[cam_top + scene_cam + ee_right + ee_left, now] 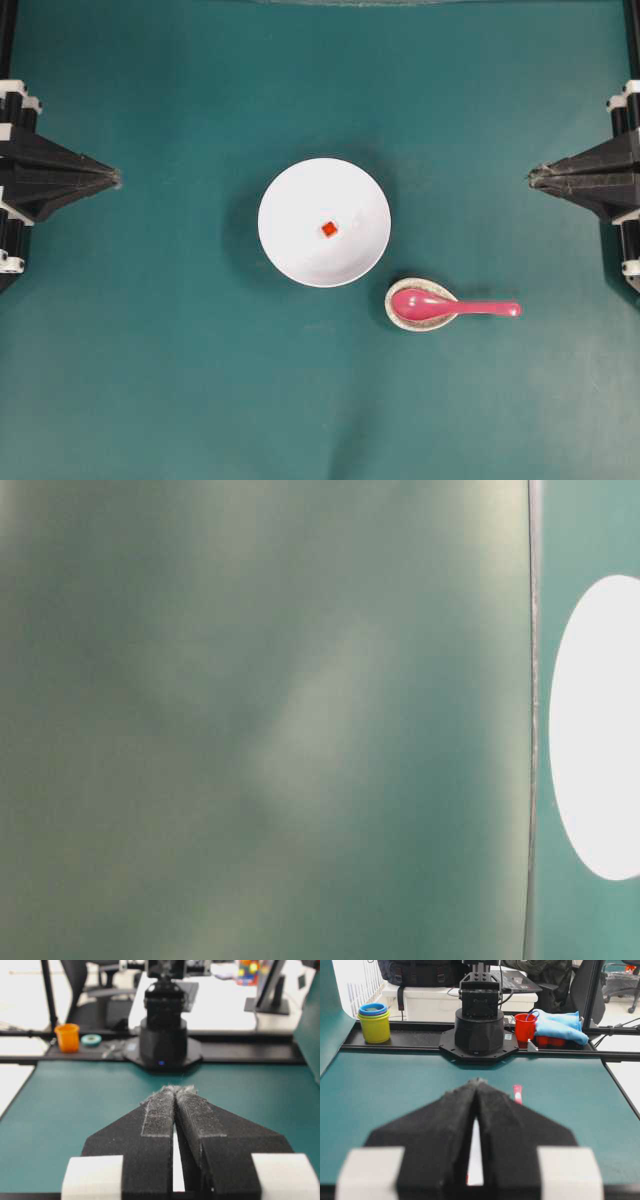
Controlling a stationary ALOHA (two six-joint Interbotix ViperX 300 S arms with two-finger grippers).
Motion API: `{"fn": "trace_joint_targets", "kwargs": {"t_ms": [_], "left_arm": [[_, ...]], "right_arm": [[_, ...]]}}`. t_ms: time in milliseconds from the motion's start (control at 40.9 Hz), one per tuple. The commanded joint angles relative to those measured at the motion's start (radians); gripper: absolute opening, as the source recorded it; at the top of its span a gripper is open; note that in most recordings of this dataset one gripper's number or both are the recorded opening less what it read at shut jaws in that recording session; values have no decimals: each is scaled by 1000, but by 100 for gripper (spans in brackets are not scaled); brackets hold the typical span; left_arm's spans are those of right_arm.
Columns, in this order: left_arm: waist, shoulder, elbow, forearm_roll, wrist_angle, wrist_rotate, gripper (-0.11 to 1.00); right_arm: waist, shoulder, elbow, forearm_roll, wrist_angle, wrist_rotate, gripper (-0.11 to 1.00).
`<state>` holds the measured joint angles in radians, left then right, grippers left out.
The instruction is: Grip the spoon and scoop the red block from the bowl with right arm.
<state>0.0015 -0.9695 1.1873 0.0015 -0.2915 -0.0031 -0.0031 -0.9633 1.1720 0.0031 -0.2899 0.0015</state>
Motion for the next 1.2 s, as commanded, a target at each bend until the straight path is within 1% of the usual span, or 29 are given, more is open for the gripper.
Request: {"fn": "trace_joint_targets", "kwargs": {"t_ms": [0,24,49,98,171,318,684,757,928,977,1075,1173], "left_arm": [[-2,12,-38,5,64,-5,0],[-2,12,-49,3,143,-6,0],[-2,12,-52,3,169,-6,9],[-2,11,-57,3,201,-6,3],[-2,8,-61,3,239,-8,2],[-2,8,-61,3,262,-9,2],[-2,11,-61,5,272,-12,2],[-2,11,-61,3,272,-12,2],[-2,12,-61,5,272,-12,2],[-2,12,-61,3,273,-12,2],[-2,14,-61,5,275,-12,2],[-2,12,-60,3,275,-12,2]], "right_arm": [[3,9,-17,-2,-2,5,0],[3,12,-20,0,20,5,0],[3,14,-20,0,25,6,0],[3,14,-20,0,37,6,0],[3,12,-20,-2,43,5,0],[3,12,-20,0,44,5,0],[8,12,-21,2,46,11,1],[11,14,-21,6,55,11,8],[11,14,-35,41,118,12,41],[11,15,-37,54,132,12,47],[12,20,-34,91,150,12,54],[21,38,-29,132,155,12,54]]}}
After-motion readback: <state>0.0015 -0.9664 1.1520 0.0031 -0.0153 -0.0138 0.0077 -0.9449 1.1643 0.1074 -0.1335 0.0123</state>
